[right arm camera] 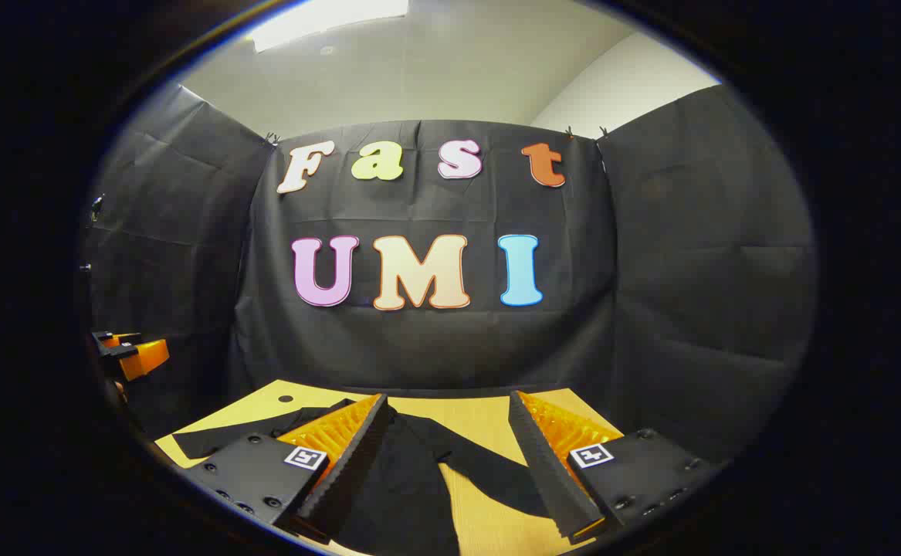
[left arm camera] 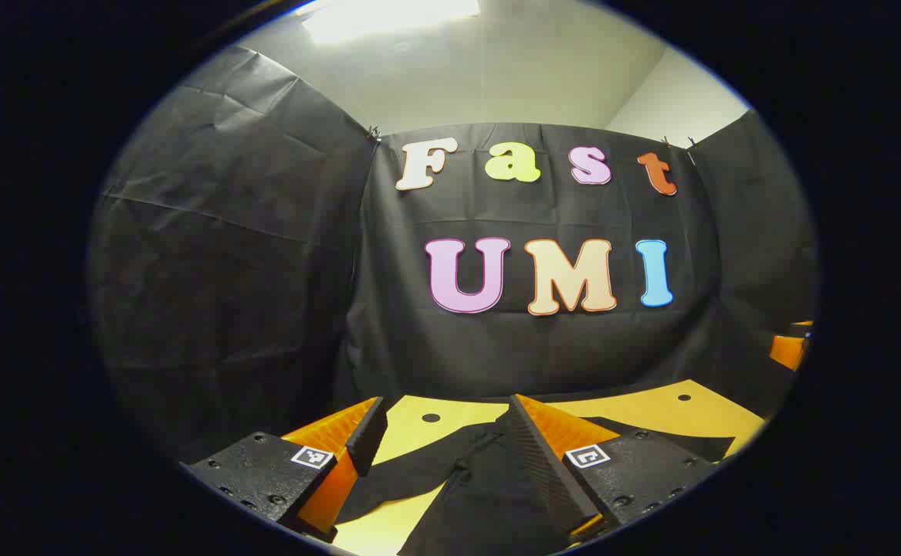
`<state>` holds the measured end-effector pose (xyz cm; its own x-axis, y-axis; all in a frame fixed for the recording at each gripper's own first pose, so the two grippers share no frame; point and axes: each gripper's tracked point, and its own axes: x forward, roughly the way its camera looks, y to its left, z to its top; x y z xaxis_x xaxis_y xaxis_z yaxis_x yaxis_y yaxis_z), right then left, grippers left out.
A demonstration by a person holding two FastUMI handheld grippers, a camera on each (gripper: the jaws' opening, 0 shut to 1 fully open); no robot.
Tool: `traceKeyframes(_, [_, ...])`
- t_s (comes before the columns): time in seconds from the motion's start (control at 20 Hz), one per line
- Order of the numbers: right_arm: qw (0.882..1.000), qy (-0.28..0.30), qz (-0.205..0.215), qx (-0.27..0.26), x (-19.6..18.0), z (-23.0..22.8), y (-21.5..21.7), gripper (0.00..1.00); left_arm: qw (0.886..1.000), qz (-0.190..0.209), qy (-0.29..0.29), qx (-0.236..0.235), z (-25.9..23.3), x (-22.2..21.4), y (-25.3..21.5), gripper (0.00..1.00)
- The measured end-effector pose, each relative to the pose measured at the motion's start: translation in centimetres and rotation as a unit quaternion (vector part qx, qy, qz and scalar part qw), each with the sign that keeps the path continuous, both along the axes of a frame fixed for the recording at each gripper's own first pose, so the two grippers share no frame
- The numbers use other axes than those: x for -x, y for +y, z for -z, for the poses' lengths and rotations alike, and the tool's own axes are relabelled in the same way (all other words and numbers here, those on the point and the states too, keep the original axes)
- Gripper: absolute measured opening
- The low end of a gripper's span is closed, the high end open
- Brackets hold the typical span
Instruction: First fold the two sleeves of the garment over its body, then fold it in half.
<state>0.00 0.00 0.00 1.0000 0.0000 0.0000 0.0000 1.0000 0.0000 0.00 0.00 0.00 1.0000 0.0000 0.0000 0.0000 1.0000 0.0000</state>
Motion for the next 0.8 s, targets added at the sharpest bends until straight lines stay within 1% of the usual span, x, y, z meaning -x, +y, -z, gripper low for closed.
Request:
traceKeyframes(0.45, [1.000, 0.006, 0.000, -0.001, -0.12, 0.52, -0.89, 0.98, 1.000, -0.009, 0.002, -0.010, 0.15, 0.81, 0.48, 0.92])
traceKeyframes(0.8, [1.000, 0.011, 0.000, 0.004, 0.03, 0.89, -0.86, 0.98, 1.000, -0.005, 0.008, -0.009, 0.46, 0.60, 0.32, 0.92])
